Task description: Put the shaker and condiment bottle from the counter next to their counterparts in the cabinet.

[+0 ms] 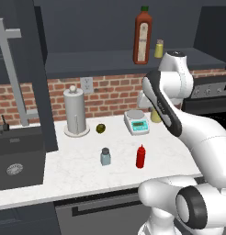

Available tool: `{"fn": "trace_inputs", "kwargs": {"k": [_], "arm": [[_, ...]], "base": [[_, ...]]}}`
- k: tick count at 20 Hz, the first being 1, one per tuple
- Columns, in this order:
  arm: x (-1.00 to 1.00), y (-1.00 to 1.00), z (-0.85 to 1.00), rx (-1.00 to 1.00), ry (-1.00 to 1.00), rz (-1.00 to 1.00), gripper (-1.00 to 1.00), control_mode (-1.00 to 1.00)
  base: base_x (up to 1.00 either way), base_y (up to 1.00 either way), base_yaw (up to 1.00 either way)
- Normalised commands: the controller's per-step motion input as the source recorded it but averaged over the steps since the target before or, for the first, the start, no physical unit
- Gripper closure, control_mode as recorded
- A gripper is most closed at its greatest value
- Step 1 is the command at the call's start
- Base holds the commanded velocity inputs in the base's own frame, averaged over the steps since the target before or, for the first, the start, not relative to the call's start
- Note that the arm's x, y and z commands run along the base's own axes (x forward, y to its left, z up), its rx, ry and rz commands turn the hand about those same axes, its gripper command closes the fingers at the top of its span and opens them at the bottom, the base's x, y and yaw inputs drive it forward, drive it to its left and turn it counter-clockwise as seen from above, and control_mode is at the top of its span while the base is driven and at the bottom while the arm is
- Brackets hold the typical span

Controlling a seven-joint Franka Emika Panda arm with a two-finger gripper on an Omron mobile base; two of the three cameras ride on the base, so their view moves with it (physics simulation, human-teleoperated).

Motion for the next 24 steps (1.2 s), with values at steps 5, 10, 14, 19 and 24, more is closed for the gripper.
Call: {"fn": "trace_inputs", "kwargs": {"k": [5,10,14,19,24], "arm": [[0.00,0.00,0.00,0.00,0.01,0.00,-1.00,-1.00],[-0.04,0.00,-0.01,0.00,0.00,0.00,-1.00,-1.00],[-0.76,0.00,-0.40,0.00,-0.17,0.00,-1.00,-1.00],[-1.00,0.00,-0.83,0.00,-0.22,0.00,-1.00,-1.00],[-0.35,0.05,-0.14,0.00,-0.03,0.00,-1.00,-1.00]], "base": [[0.00,0.00,0.00],[0.00,0.00,0.00],[0.00,0.00,0.00],[0.00,0.00,0.00],[0.00,0.00,0.00]]}}
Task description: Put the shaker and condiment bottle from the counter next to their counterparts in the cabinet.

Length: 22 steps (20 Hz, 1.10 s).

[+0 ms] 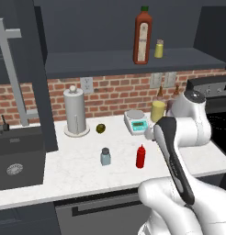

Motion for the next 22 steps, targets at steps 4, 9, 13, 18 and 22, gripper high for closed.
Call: {"fn": "trace_inputs", "kwargs": {"k": [4,9,13,18,22], "arm": [[-0.21,0.19,-0.32,0.00,0.00,0.00,-1.00,-1.00],[-0.06,0.15,-0.14,0.00,0.00,0.00,-1.00,-1.00],[0.14,0.10,-0.07,0.00,0.00,0.00,-1.00,-1.00],[0.49,0.02,-0.09,0.00,0.00,0.00,-1.00,-1.00],[0.01,0.05,-0.01,0.00,0.00,0.00,-1.00,-1.00]], "base": [[0.00,0.00,0.00],[0.00,0.00,0.00],[0.00,0.00,0.00],[0.00,0.00,0.00],[0.00,0.00,0.00]]}}
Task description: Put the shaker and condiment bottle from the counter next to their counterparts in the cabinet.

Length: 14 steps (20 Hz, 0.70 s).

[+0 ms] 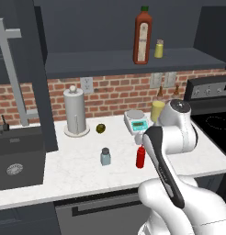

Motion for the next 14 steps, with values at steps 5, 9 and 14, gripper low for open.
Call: {"fn": "trace_inputs", "kwargs": {"k": [5,9,14], "arm": [[-0.15,0.00,-0.51,0.00,-0.30,0.00,-1.00,-1.00],[-0.17,0.00,-0.79,0.00,-0.56,-0.03,-1.00,-1.00],[0.00,0.01,-0.10,0.06,-0.08,0.00,-1.00,-1.00]], "base": [[0.00,0.00,0.00],[0.00,0.00,0.00],[0.00,0.00,0.00]]}}
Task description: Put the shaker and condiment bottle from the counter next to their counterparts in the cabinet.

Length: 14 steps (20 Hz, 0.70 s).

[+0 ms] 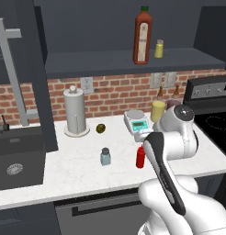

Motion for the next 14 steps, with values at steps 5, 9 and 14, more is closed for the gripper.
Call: {"fn": "trace_inputs", "kwargs": {"k": [5,9,14], "arm": [[-0.03,0.01,-0.26,0.01,0.00,0.00,-1.00,-1.00],[-0.41,0.00,-0.85,0.00,0.00,0.00,-1.00,-1.00],[-0.35,0.00,-0.82,-0.02,0.00,0.00,-1.00,-1.00]], "base": [[0.00,0.00,0.00],[0.00,0.00,0.00],[0.00,0.00,0.00]]}}
